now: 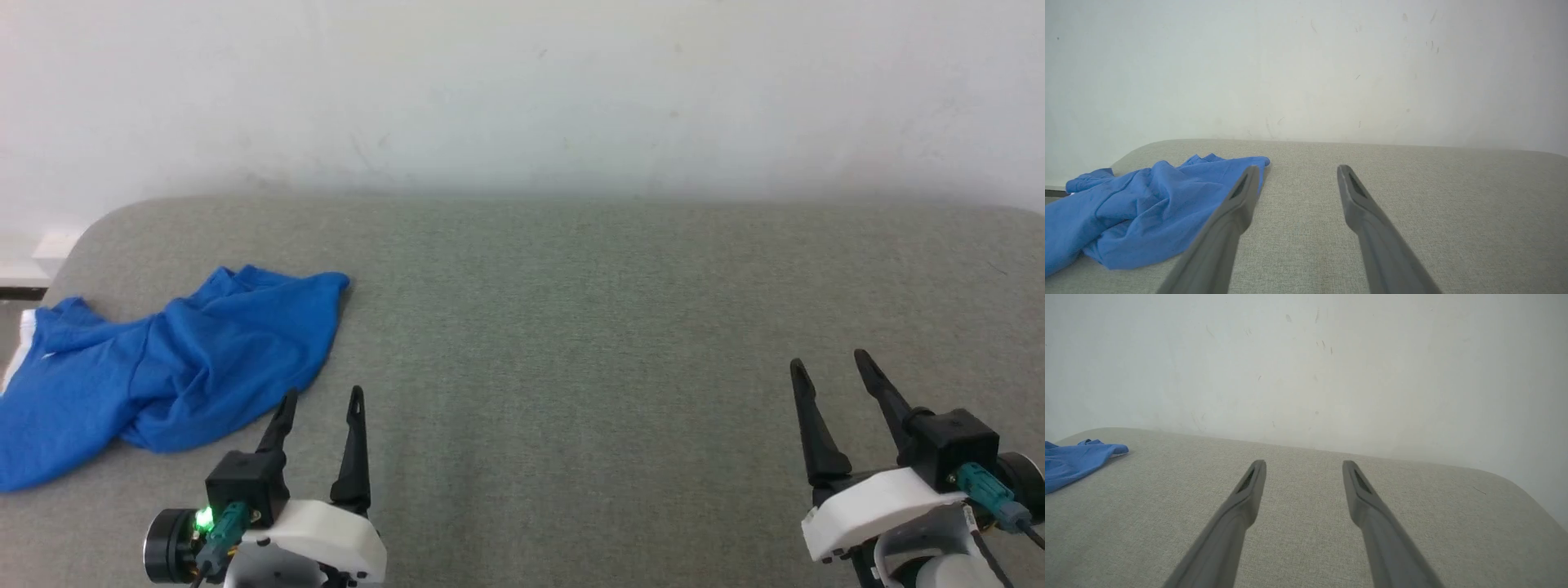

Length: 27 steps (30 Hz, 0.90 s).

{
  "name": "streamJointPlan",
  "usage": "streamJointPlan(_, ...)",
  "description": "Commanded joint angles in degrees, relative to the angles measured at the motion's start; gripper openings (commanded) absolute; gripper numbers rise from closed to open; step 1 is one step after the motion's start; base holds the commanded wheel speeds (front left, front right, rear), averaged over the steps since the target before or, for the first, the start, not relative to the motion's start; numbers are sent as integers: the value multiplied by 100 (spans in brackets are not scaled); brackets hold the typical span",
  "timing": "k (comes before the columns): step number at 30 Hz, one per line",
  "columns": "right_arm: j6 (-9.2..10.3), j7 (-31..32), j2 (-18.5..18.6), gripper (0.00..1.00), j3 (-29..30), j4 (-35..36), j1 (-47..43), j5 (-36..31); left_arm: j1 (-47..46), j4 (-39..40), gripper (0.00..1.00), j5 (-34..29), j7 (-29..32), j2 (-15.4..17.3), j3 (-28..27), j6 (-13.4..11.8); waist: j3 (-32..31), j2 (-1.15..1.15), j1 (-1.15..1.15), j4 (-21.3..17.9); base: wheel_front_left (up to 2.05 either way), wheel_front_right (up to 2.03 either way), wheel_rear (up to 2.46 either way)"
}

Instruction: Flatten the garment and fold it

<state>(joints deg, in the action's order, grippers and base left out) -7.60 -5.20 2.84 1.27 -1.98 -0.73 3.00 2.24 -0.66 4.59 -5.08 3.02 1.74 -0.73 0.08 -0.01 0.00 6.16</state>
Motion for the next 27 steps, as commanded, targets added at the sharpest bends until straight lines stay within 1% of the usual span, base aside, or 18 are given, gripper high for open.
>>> streamJointPlan(1, 4, -58, 2, 100, -17, -21, -53, 4, 61, -6, 100, 91, -68, -5, 7, -50, -17, 0, 0, 128, 0, 0, 0)
streamJointPlan(27, 6, -369, 3, 100, -136, -149, -47, 94, 260, -21, 100, 455, -380, -8, -4, -199, -41, 1, 0, 1413, 0, 0, 0)
